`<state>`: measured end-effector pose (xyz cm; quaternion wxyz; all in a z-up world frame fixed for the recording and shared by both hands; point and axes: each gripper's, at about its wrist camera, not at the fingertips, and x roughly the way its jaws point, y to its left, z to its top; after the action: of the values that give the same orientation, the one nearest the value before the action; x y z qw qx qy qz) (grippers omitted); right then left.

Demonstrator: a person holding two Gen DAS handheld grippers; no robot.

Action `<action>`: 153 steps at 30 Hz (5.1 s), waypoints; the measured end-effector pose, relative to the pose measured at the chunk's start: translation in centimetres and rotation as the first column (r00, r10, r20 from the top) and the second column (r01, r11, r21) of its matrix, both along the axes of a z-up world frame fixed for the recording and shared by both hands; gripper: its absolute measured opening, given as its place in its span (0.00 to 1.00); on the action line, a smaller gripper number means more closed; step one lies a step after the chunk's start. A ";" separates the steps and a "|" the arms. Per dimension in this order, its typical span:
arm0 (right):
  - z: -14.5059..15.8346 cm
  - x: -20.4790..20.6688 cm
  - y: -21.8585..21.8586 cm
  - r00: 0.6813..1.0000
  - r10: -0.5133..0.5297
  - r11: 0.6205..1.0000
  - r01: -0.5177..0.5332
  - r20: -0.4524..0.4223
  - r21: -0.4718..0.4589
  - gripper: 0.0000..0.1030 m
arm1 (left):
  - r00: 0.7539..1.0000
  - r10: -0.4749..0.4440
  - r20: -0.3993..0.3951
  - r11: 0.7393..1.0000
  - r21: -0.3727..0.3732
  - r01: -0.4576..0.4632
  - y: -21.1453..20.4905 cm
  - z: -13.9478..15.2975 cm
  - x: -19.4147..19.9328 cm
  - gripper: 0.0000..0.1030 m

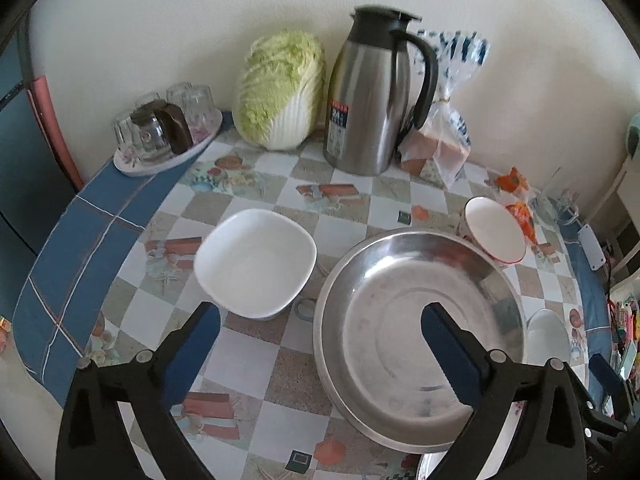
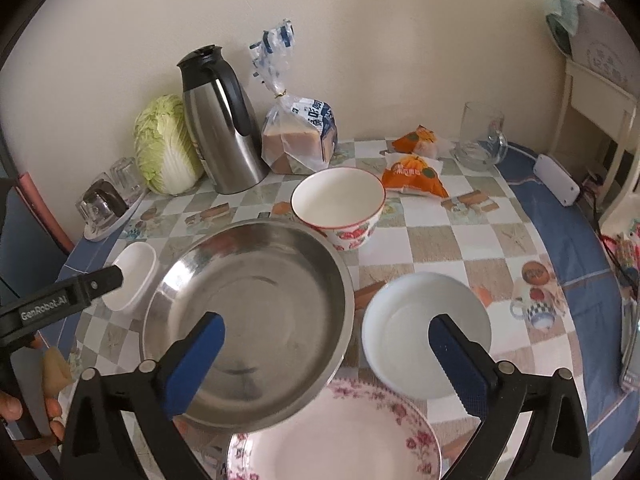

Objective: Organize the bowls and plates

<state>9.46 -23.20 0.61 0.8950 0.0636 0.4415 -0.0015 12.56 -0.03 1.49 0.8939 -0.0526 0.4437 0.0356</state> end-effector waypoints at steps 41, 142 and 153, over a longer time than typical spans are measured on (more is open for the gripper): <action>-7.8 -7.8 -7.4 0.916 -0.215 0.958 0.266 -0.337 0.112 0.94 | 0.917 -0.309 -0.252 0.948 -0.164 0.274 -9.0 -6.8 -7.2 0.98; -9.6 -9.2 -11.1 0.910 -0.133 0.928 0.254 -0.392 0.274 0.17 | 0.854 -0.377 -0.358 0.906 -0.336 0.259 -8.9 -10.6 -6.1 0.18; -8.4 -9.4 -11.4 0.917 -0.141 0.938 0.245 -0.374 0.246 0.17 | 0.847 -0.427 -0.317 0.886 -0.331 0.324 -10.6 -9.6 -6.5 0.18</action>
<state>0.04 -34.57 -7.76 0.7785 0.2355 0.5806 -0.0377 6.02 -10.60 -8.10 0.7644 -0.0750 0.6110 -0.1916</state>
